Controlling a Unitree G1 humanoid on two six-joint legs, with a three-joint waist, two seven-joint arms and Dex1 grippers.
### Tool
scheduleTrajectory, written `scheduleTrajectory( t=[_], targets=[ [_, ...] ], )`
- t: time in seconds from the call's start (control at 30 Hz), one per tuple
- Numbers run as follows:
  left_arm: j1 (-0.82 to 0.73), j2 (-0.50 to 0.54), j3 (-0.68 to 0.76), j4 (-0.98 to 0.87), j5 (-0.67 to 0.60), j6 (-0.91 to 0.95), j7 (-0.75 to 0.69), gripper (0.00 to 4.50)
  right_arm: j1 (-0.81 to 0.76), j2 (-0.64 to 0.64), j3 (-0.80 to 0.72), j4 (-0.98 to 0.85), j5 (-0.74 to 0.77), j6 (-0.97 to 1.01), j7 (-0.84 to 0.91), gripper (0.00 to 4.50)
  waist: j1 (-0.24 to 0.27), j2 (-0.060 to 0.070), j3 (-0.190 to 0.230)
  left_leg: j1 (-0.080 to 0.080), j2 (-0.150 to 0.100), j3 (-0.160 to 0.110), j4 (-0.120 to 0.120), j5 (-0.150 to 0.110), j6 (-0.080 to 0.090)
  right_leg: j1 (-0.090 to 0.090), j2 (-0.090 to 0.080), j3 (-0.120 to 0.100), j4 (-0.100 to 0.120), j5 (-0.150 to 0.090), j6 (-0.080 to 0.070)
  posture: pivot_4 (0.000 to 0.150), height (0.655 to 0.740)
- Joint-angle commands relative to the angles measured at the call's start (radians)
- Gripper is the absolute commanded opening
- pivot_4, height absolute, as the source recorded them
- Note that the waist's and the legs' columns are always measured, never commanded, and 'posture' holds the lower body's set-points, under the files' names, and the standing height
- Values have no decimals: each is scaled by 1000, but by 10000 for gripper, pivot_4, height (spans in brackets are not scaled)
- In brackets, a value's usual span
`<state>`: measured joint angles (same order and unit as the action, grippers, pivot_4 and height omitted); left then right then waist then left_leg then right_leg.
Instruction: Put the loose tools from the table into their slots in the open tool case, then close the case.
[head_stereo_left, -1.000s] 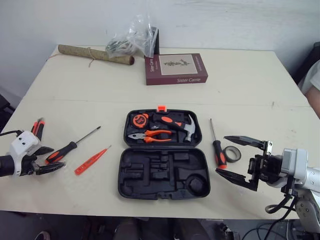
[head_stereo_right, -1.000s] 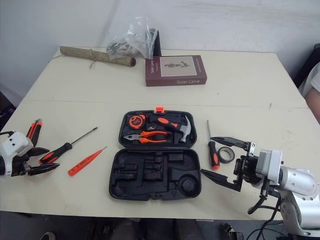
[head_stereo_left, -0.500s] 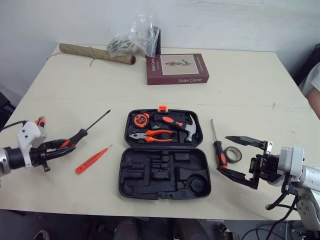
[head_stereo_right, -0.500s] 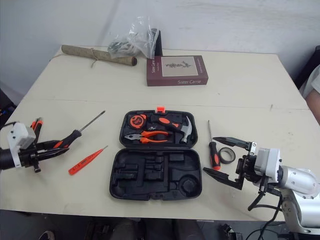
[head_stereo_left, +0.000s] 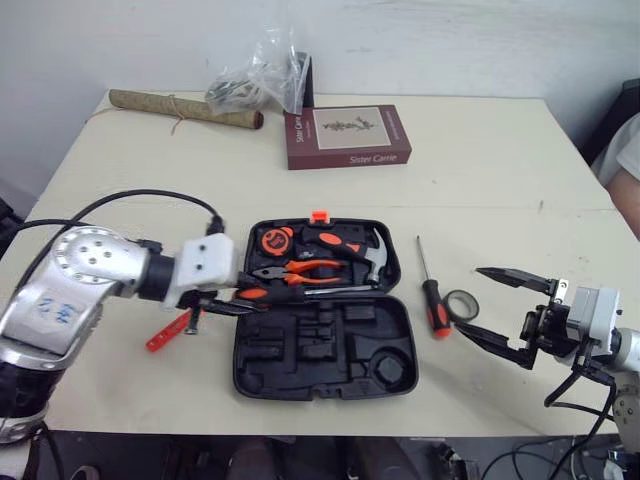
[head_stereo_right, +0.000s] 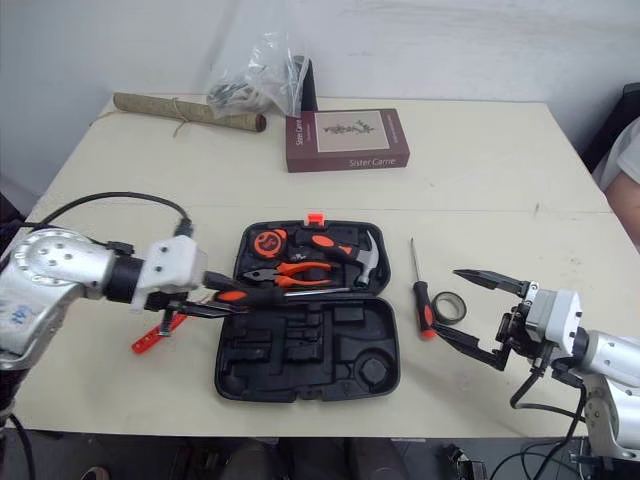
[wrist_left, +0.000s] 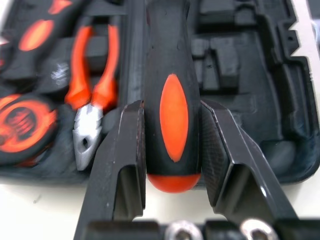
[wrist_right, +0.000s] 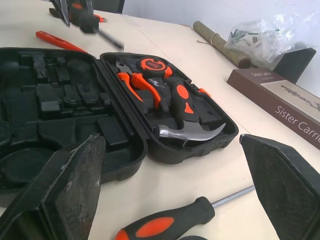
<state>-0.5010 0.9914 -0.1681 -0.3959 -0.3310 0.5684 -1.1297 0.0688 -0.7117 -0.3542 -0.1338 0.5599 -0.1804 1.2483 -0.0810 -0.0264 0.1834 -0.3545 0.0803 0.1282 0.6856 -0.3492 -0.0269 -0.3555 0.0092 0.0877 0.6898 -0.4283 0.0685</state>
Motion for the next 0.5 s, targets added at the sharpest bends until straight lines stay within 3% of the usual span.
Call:
scheduleTrajectory(
  t=[0.03, 0.5],
  targets=[
    [-49, -11, -85, -27, 84, 52, 30, 7934, 0, -1, -4, -37, 2, -6, -21, 45000, 1, 0, 0, 0, 0, 0, 0, 0, 0, 0, 0, 0, 0, 0, 0, 1500, 7400],
    [-59, -55, -191, 64, 233, 6, 20, 7934, 9, -6, 13, -144, -2, 63, -118, 45000, 7, 0, 0, 0, 0, 0, 1, 0, 0, 0, -1, 0, 1, 0, 0, 1500, 7400]
  ],
)
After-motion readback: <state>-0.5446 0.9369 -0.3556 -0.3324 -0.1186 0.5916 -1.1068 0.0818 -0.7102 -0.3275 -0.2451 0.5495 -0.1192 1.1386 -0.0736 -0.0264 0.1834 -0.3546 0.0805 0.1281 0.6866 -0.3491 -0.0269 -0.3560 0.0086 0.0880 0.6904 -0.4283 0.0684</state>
